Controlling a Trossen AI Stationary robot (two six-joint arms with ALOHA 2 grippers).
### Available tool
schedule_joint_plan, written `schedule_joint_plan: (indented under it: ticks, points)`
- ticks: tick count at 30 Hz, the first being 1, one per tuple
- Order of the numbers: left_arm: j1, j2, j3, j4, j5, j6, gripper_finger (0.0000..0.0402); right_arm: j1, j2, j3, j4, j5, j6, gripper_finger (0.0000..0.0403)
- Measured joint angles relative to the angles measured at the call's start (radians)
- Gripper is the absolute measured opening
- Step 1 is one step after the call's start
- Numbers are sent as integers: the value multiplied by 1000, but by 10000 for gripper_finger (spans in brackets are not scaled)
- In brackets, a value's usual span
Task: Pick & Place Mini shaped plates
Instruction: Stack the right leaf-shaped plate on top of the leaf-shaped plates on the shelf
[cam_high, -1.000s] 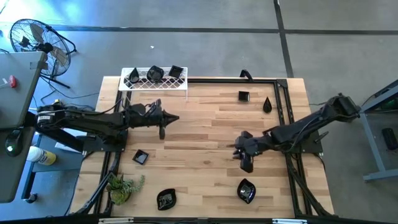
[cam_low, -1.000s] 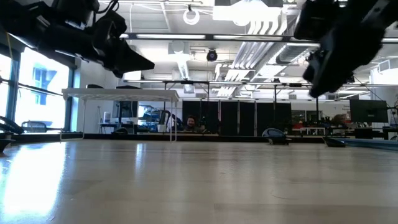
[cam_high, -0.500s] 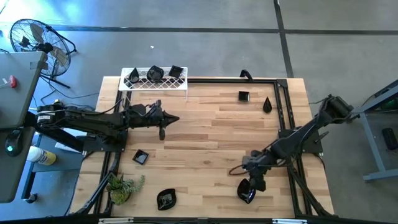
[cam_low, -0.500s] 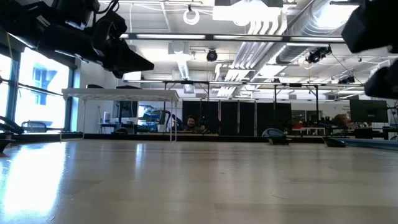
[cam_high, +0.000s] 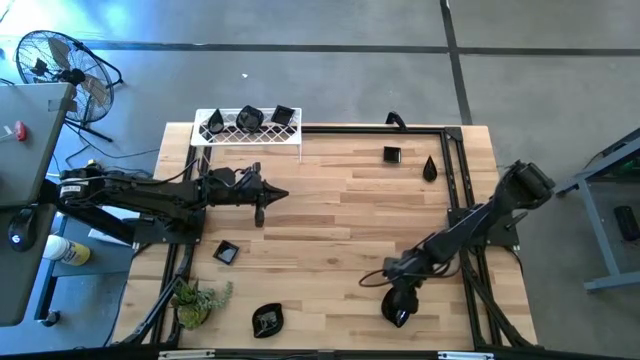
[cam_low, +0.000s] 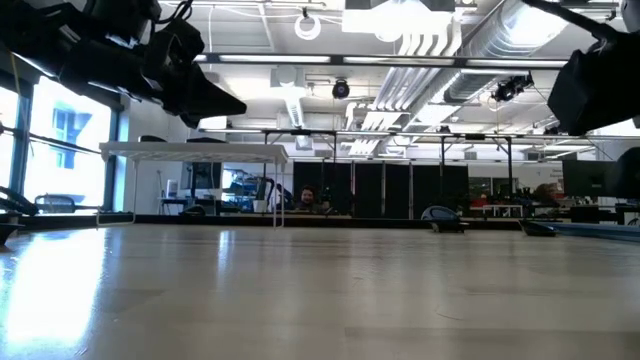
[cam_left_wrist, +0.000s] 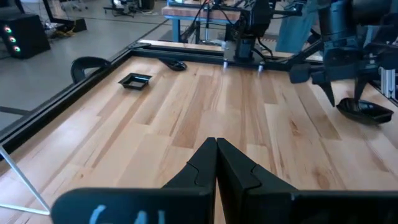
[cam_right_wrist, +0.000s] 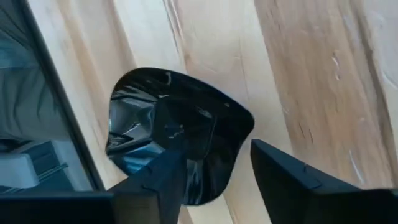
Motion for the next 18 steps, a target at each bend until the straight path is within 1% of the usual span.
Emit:
schedule_joint_plan:
  ticks: [5,8,12,18]
  points:
    - [0,0,0,0,0,0,1,0,32,0,1,4,10,127]
    - [0,0,0,0,0,0,1,0,34,0,7,30,11,96]
    - [0,0,0,0,4,0,1,0,34,0,37,35,47,55]
    - [0,0,0,0,23,0,1,-1,-28,1,73,35,119,6]
